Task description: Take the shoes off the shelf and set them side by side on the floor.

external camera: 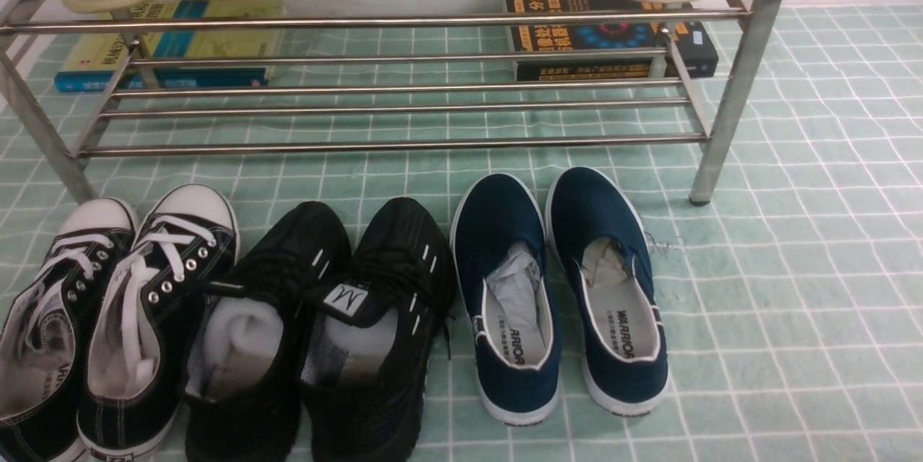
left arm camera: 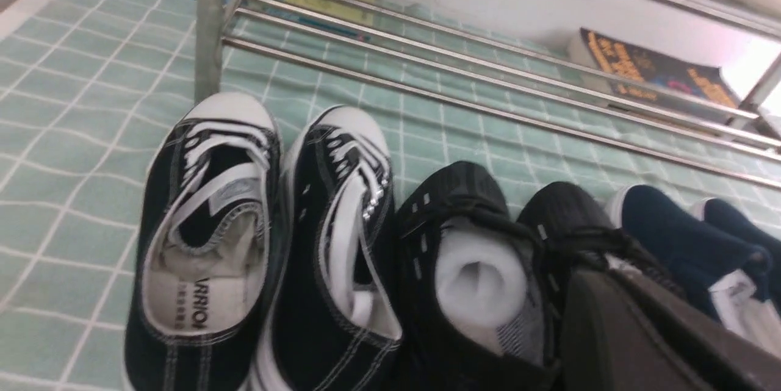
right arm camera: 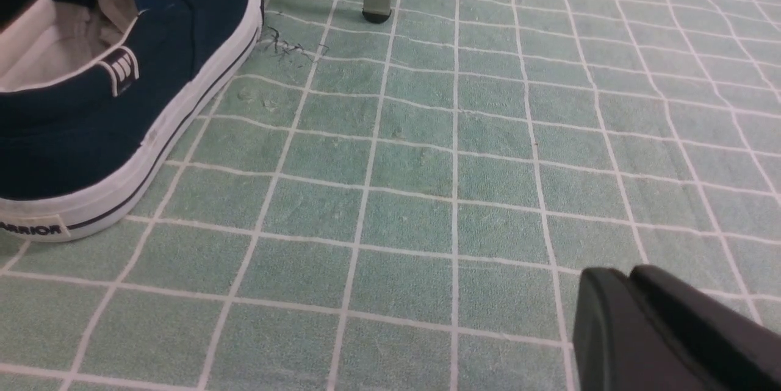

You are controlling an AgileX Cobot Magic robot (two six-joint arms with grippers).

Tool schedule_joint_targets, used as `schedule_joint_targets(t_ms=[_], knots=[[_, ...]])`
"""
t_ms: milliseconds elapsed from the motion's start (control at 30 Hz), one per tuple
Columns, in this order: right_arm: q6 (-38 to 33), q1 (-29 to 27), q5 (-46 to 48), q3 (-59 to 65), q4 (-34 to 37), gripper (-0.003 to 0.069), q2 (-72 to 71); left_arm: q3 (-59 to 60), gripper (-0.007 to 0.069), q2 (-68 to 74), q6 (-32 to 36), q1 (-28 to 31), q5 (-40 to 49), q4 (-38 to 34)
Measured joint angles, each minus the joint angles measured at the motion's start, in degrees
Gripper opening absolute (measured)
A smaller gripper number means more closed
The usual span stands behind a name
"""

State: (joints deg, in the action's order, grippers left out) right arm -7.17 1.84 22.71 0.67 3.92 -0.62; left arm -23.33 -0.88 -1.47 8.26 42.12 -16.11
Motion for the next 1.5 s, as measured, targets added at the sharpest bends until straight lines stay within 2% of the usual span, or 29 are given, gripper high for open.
schedule_joint_targets(t_ms=[333,533,667,833,967,1500], knots=[[0.0,0.0,0.0,0.0,0.0,0.0077,0.0,1.6,0.0033,0.0,0.0,0.0,-0.4,8.2],[0.0,0.0,0.0,0.0,0.0,0.0085,0.0,10.0,0.0036,0.0,-0.3,0.0,-15.4,9.8],[0.0,0.0,0.0,0.0,0.0,0.0092,0.0,17.6,0.0038,0.0,-3.3,-1.5,-21.3,12.0],[0.0,0.0,0.0,0.0,0.0,0.0099,0.0,21.8,0.004,0.0,-6.8,-7.4,-21.0,18.7],[0.0,0.0,0.0,0.0,0.0,0.0101,0.0,23.6,0.0043,0.0,-7.4,-9.9,-21.0,20.3],[0.0,0.0,0.0,0.0,-0.1,0.0125,0.0,24.4,0.0056,0.0,-11.7,-10.3,-21.0,21.8]])
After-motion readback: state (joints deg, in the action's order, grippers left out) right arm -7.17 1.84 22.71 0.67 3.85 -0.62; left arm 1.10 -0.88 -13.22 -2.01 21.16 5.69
